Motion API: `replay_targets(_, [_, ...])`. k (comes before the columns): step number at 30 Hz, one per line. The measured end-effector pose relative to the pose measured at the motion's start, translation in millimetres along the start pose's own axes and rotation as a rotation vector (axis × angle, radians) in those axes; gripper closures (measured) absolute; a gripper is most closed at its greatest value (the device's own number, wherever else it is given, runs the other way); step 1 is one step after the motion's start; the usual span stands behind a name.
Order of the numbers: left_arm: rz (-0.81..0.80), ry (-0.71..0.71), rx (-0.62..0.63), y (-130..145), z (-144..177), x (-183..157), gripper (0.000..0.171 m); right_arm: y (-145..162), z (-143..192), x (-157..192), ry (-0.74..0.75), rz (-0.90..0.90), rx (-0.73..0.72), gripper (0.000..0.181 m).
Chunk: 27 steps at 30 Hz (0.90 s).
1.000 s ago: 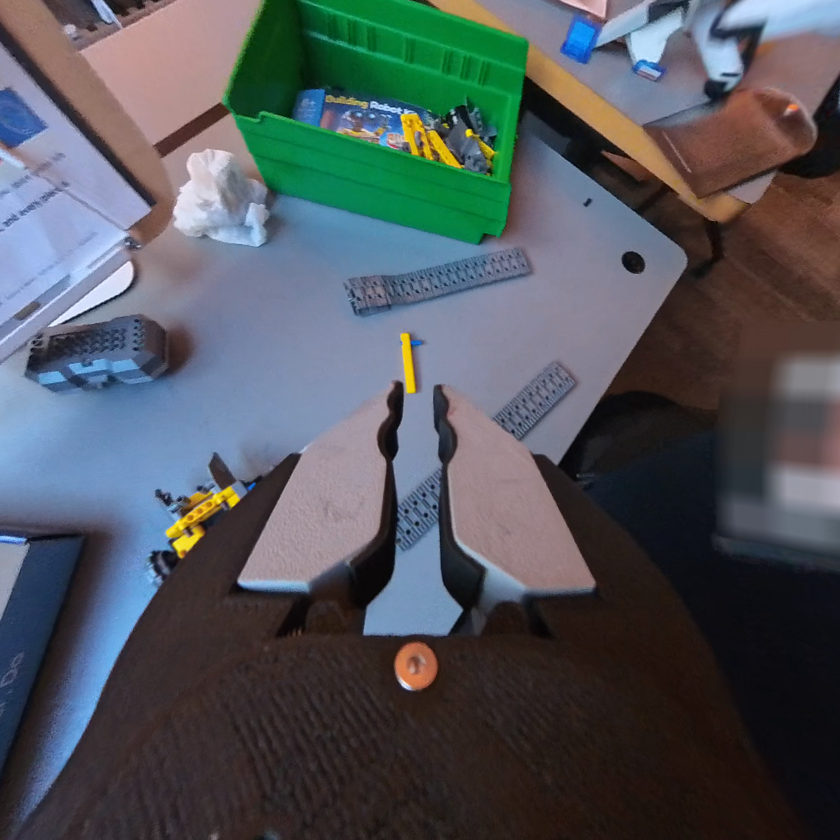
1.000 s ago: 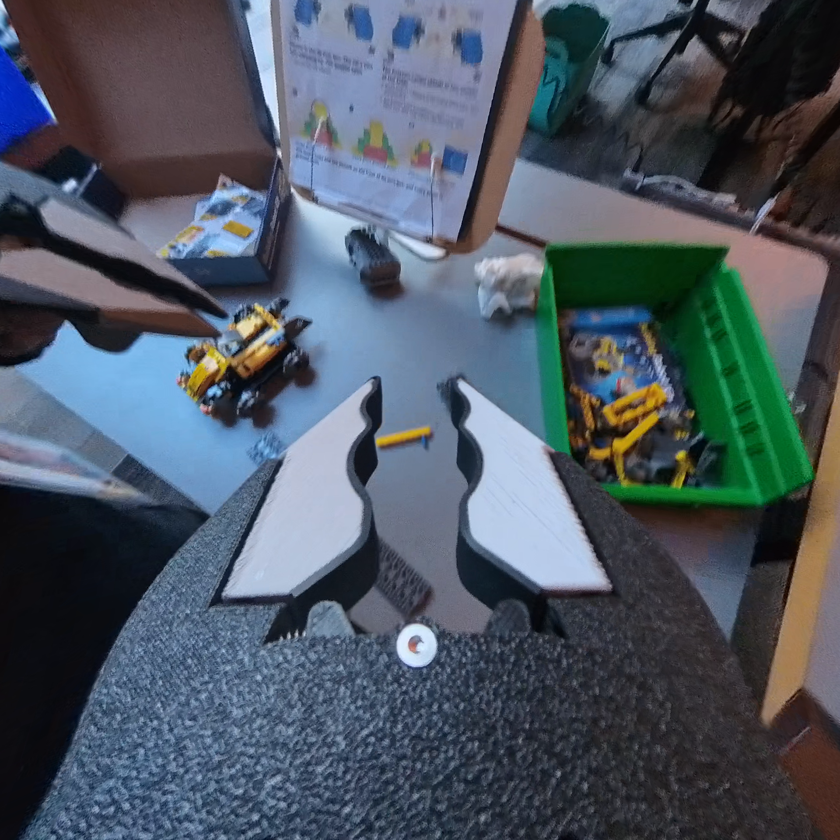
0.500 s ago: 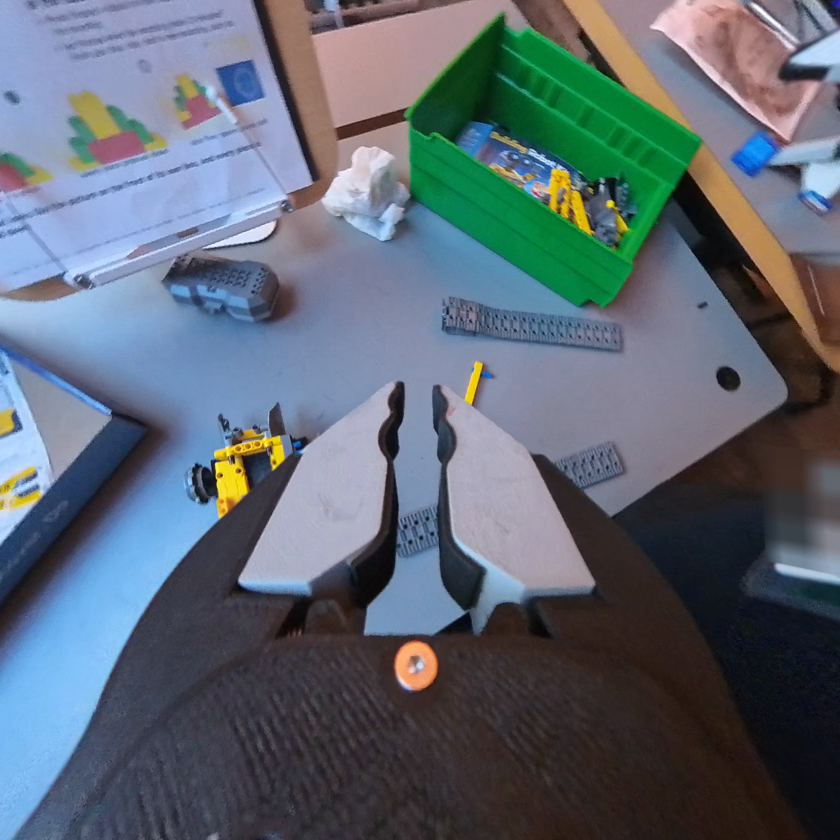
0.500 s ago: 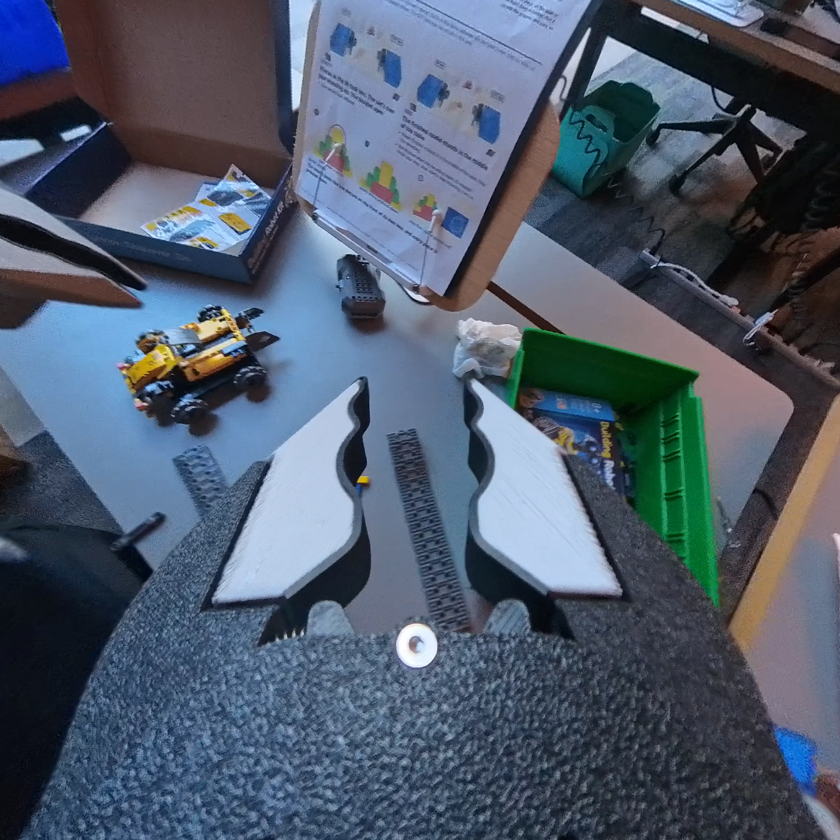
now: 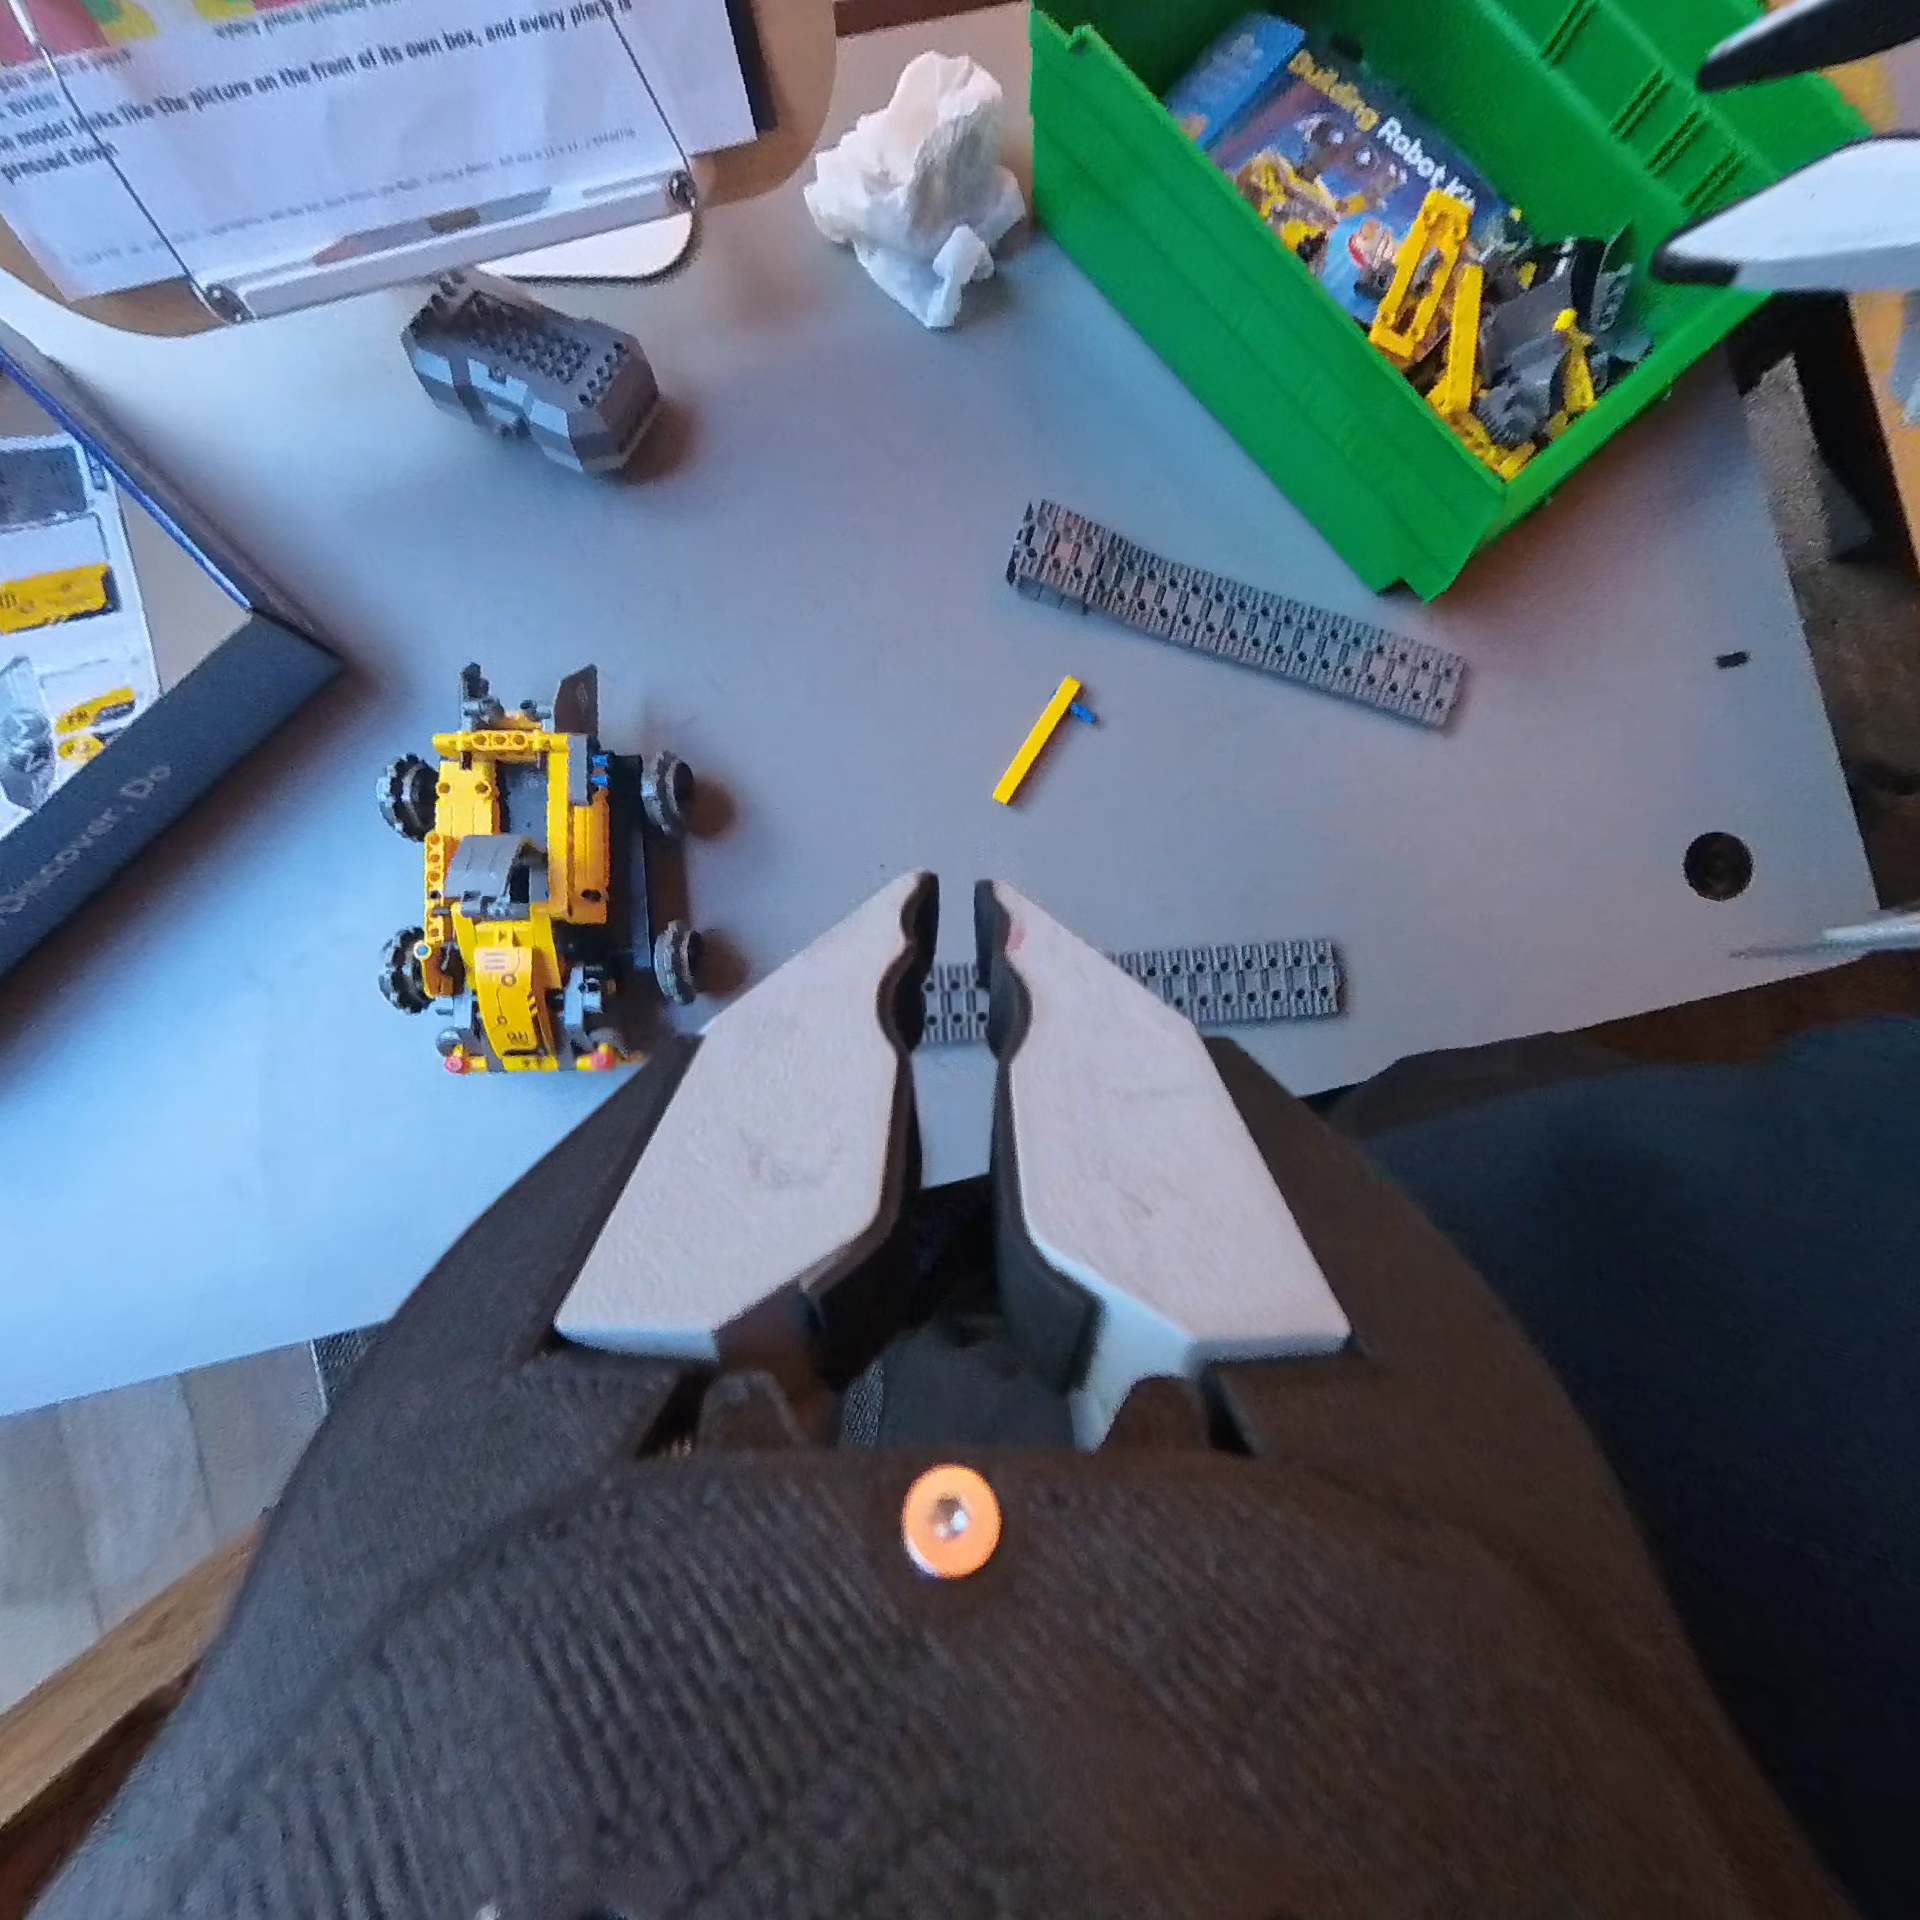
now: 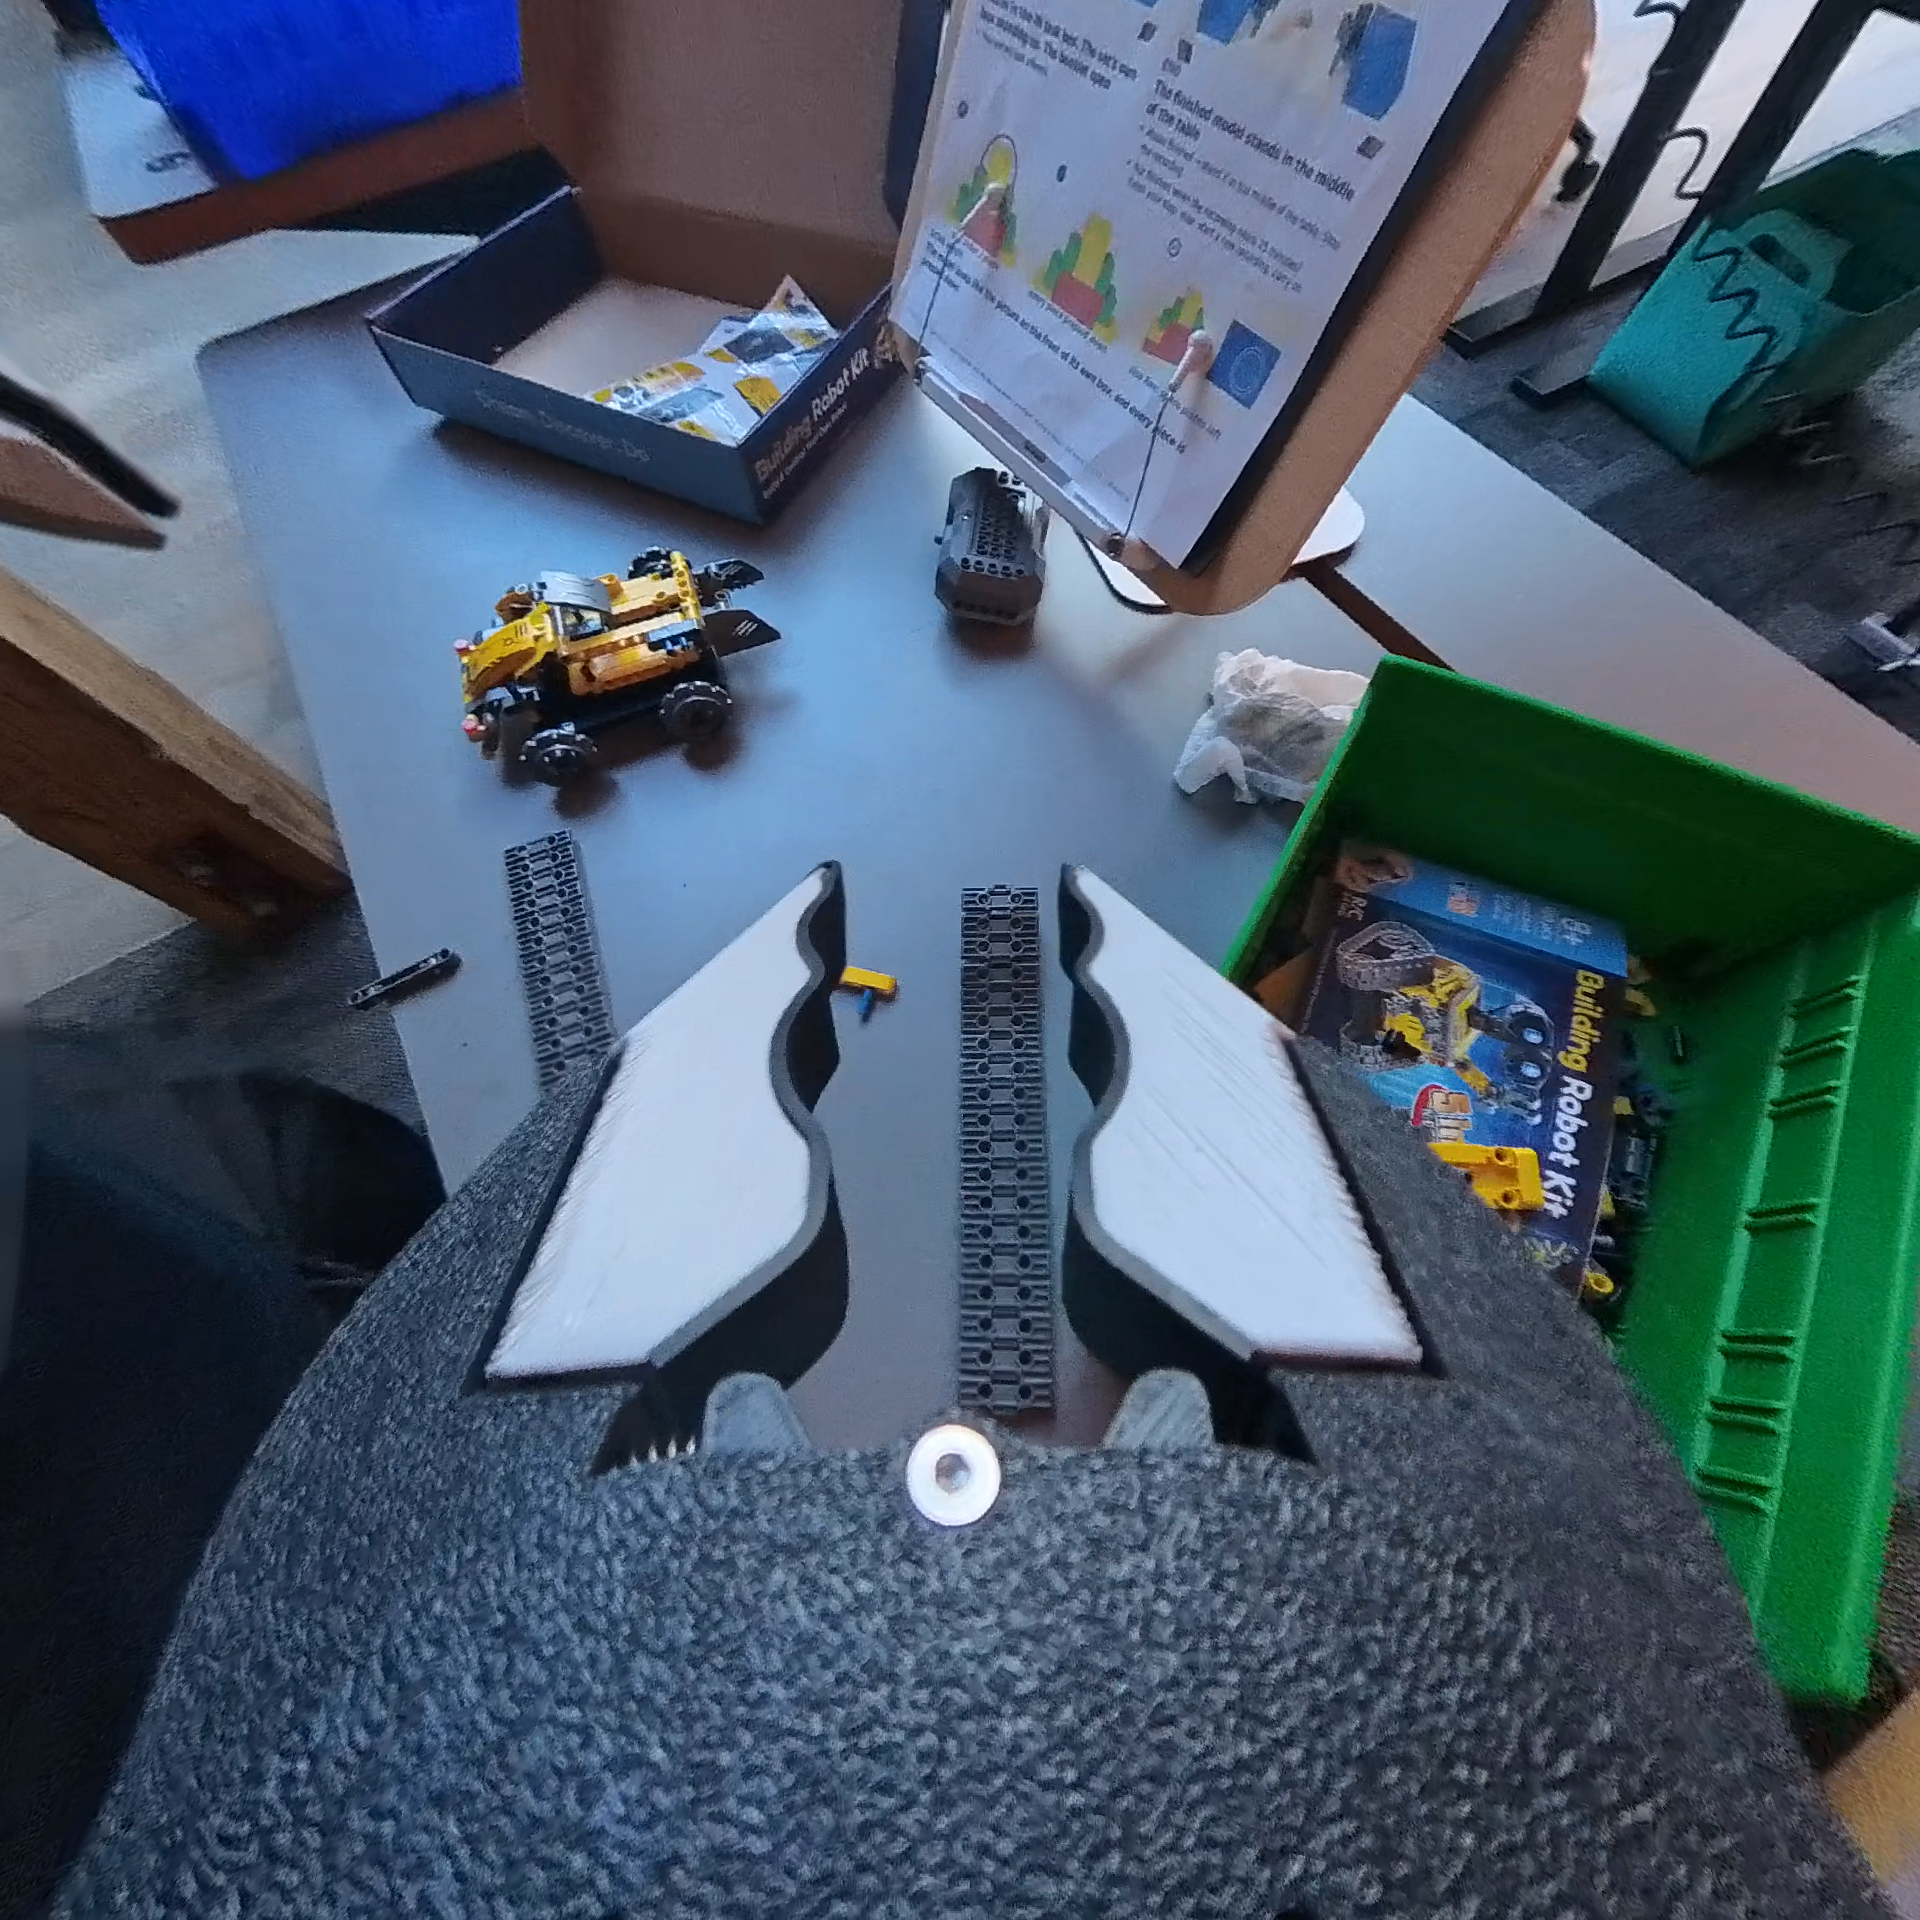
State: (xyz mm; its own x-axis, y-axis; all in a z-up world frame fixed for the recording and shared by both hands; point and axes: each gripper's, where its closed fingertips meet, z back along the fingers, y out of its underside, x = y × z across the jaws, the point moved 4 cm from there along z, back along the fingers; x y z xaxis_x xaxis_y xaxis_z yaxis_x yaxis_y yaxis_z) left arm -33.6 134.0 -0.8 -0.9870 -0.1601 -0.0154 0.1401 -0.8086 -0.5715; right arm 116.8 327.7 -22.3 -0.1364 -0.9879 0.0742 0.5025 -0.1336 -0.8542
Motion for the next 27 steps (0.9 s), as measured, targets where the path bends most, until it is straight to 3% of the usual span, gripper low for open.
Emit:
replay_targets(23, [0.066, -0.020, 0.043, 13.2, -2.8, -9.7, 0.169, 17.0, -4.4, 8.3, -0.078, -0.043, 0.022, 0.147])
replay_targets(25, [0.054, -0.012, 0.043, 12.7, -2.6, -12.0, 0.169, 1.1, 6.7, -2.7, -0.023, -0.054, -0.001, 0.147])
replay_targets(27, [0.026, 0.004, 0.021, 6.3, -2.6, -14.7, 0.169, -45.7, 34.9, -30.4, 0.083, -0.048, -0.138, 0.146])
